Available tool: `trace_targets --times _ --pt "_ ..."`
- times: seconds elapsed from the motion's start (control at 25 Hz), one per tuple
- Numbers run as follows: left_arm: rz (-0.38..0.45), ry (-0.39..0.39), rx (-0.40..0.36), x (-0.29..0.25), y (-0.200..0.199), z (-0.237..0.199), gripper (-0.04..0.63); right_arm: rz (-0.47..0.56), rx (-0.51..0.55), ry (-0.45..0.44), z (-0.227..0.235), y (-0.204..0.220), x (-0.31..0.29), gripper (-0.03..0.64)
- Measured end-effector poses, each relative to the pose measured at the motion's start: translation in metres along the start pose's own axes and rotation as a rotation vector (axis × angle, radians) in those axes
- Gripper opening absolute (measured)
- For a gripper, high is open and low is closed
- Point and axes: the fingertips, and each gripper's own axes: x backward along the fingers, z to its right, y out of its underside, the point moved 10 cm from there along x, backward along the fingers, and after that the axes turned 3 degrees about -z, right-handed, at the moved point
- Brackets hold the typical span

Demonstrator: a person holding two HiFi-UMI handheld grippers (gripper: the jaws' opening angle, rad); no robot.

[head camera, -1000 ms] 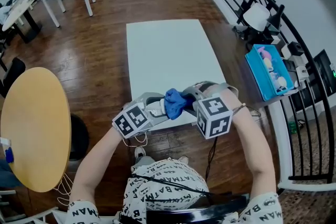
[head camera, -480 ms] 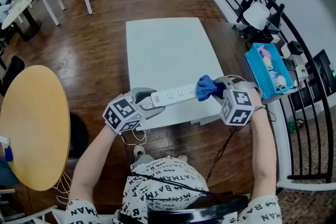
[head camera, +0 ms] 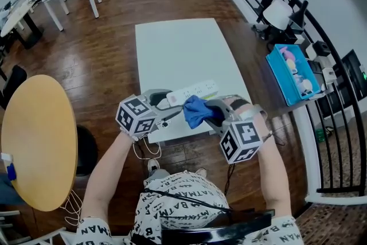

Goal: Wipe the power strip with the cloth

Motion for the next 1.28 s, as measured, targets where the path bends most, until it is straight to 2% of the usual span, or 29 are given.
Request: trace_targets --times 0.2,0.68,1.0,1.16,1.28 --pt "0.011 0.024 0.001 0.003 -0.002 0.004 0.278 -0.009 0.016 -0.002 -0.005 -0.005 -0.014 0.126" --pt "0.034 0.035 0.056 0.013 0.001 0.005 0.278 -0.026 0.079 0.103 -0.004 0.006 -0.020 0.126" --pt "0.052 0.033 0.065 0.029 0.005 0.008 0.278 -0.118 0.030 0.162 0.000 0.055 -0.008 0.126" --pt "0.046 0.033 0.030 0.038 0.006 0.011 0.278 -0.229 -0.008 0.172 0.007 0.091 -0.004 0.126" --pt "0.014 0.042 -0.040 0.038 0.006 0.019 0.278 -0.272 -0.048 0.184 0.018 0.111 0.005 0.126"
